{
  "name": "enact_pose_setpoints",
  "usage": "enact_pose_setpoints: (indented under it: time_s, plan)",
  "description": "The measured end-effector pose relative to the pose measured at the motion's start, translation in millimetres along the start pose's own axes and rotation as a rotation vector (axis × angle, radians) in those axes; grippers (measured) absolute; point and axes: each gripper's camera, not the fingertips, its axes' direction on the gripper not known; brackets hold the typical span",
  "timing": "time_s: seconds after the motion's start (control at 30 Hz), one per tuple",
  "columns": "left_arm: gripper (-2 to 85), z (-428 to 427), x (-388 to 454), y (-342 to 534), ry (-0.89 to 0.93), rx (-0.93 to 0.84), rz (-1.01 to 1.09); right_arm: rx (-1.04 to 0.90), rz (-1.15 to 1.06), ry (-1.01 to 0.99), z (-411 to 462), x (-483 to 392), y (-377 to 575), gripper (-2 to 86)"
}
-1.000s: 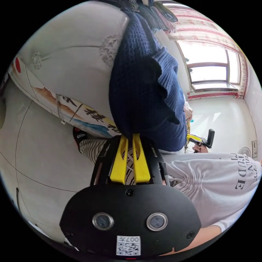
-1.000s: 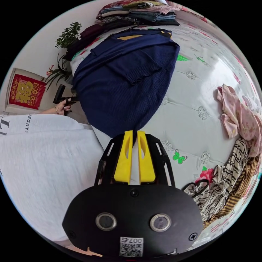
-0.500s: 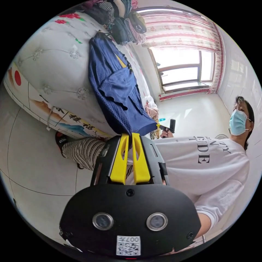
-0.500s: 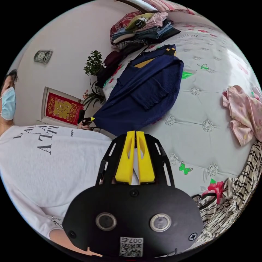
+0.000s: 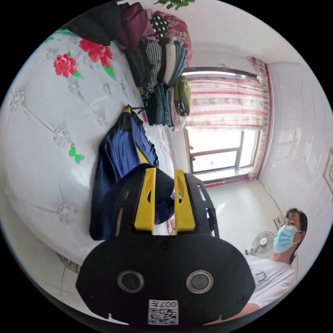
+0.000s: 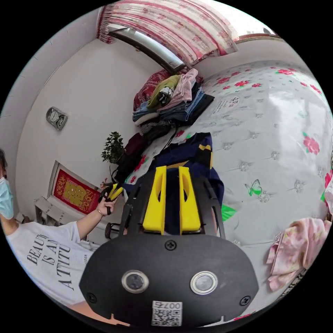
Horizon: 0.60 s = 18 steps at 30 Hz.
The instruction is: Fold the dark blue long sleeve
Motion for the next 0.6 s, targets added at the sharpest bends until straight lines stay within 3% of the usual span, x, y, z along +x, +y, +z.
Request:
enact_pose_setpoints:
  time_s: [0.13, 0.3, 0.53, 0.6]
  plan:
    - [11.6, 13, 0, -7, -0.097, -0.058, 0.010, -0.116, 0.106, 0.157, 45, 15, -15, 5.2]
    - [12.1, 0, 0, 32, -0.391, -0.205, 0.109, -0.222, 0.023, 0.251, 53, 1, 48, 5.4]
    - [12.3, 35, 15, 59, -0.544, -0.331, 0.225, -0.259, -0.057, 0.380, 58, -26, 70, 5.7]
    - [8.3, 66, 16, 58, -0.598, -0.409, 0.266, -0.270, -0.077, 0.372, 72, -32, 55, 5.0]
